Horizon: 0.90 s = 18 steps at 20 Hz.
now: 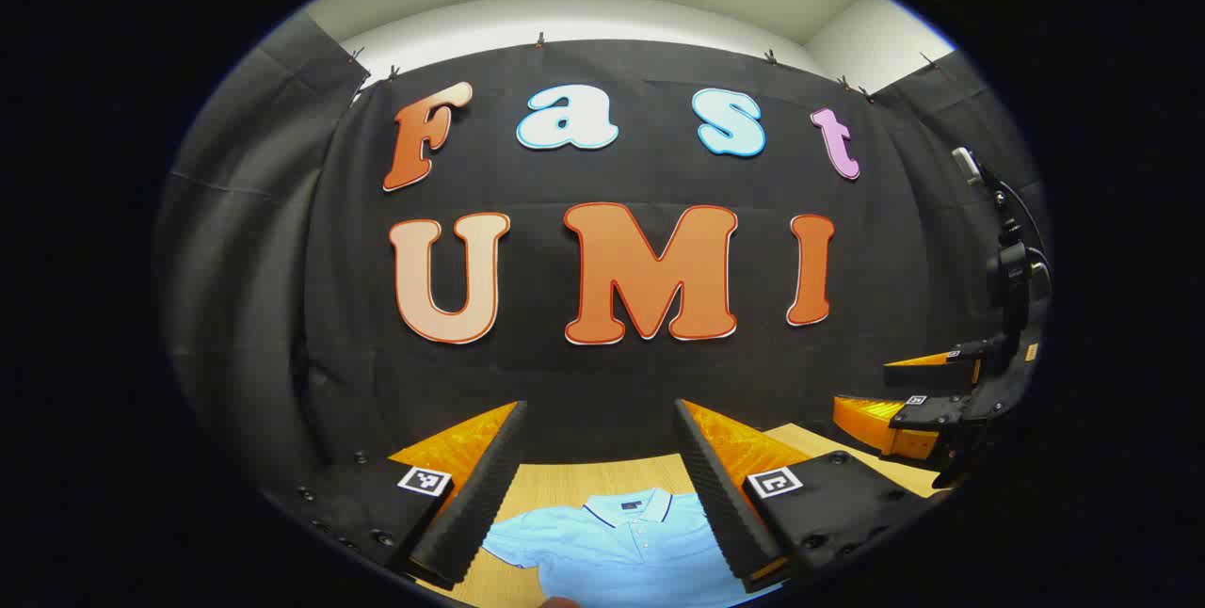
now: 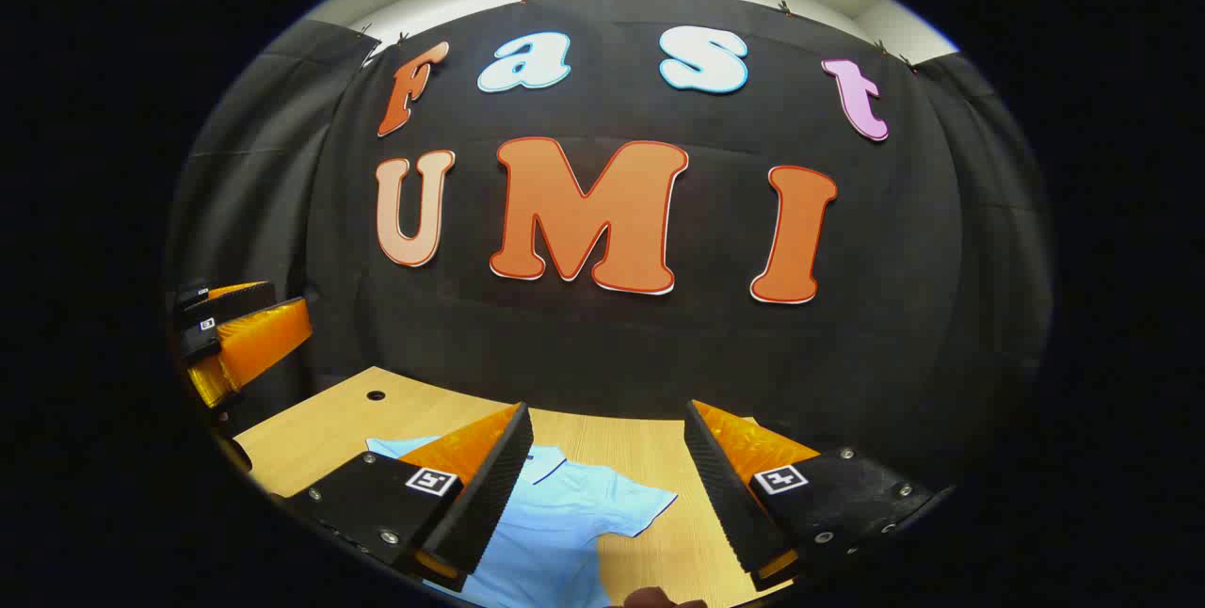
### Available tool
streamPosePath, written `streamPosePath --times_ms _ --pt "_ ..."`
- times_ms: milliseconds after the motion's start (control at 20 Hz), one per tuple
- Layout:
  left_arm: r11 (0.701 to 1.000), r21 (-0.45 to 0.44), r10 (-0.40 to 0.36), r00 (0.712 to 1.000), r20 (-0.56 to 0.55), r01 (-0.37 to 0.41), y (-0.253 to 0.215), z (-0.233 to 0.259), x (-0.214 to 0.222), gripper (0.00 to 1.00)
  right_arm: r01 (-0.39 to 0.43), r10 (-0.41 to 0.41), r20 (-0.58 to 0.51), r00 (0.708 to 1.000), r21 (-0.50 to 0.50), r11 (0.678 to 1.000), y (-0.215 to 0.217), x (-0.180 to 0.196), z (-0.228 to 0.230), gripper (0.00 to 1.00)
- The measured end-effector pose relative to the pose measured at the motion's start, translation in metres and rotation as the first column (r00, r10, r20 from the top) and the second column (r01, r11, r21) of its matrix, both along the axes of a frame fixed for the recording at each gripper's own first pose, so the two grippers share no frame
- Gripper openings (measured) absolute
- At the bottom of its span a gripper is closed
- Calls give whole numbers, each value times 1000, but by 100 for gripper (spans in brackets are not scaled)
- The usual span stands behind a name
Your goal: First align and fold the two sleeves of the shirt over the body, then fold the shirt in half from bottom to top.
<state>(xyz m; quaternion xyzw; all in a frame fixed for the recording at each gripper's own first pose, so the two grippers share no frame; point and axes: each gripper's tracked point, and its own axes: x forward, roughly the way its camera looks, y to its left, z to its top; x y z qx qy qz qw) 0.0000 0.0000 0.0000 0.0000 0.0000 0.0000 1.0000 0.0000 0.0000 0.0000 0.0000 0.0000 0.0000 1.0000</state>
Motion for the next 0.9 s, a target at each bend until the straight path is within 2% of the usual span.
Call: streamPosePath --times_ms 50,200,450,600,850,900 --pt "1000 1 0 1000 -1 0 1 1 0 96 -3 3 0 1000 4 1000 1 0 1 99" --pt "1000 2 -3 1000 1 3 2 0 -1 98 -7 7 -2 1000 0 1000 5 1 1 98" --pt "1000 11 -8 1000 17 8 9 5 -1 96 -2 2 -5 1000 5 1000 12 0 2 98" --pt "1000 8 -16 1000 20 16 13 3 -4 99 13 -13 -10 1000 3 1000 14 -2 1 98" --pt "999 6 -50 998 29 50 16 5 -6 98 49 -49 -38 998 8 999 16 -6 -6 99" --pt "998 7 -64 997 31 64 15 3 -7 96 64 -64 -51 997 3 998 14 -5 -9 99"
